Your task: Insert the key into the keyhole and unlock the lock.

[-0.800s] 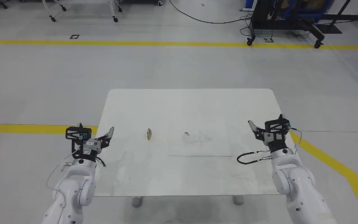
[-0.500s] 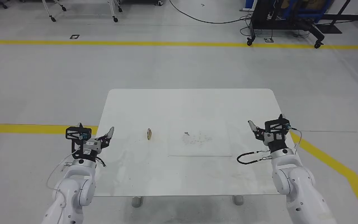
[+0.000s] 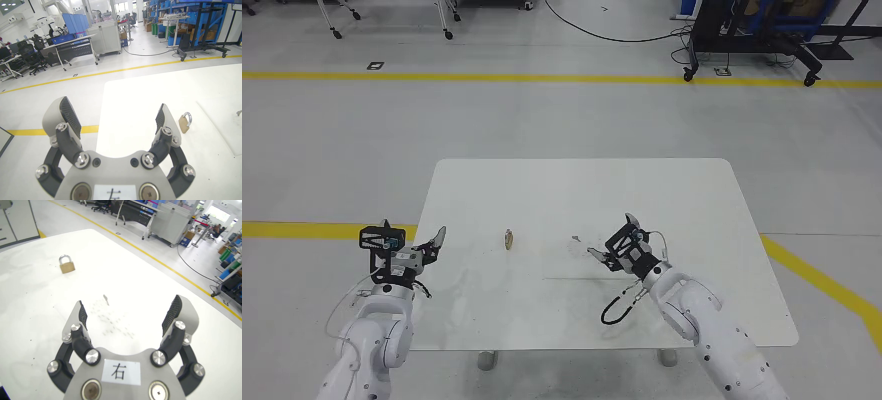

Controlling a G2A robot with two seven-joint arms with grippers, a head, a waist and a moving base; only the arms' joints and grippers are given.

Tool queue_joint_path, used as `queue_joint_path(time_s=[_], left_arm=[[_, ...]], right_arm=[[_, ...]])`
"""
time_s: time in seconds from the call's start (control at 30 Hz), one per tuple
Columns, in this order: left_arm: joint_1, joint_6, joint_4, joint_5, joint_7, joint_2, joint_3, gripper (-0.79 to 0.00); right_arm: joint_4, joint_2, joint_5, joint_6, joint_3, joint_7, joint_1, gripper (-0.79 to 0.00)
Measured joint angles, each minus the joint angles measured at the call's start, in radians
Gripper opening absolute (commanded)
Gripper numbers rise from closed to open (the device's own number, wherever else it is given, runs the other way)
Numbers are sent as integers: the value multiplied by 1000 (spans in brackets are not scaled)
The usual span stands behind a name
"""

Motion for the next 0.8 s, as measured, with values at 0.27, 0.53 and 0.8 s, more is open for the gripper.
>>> queue_joint_path(time_s=[0.27,0.53,0.8], left_arm=[[0,0,0,0,0,0,0,0],[0,0,0,0,0,0,0,0],[0,0,0,0,0,0,0,0]], right_arm=[[-1,0,1,1,3,-1,-2,0],[97,-4,47,-186,-39,14,93,0],[395,-52,23,-438,-232,112,413,0]])
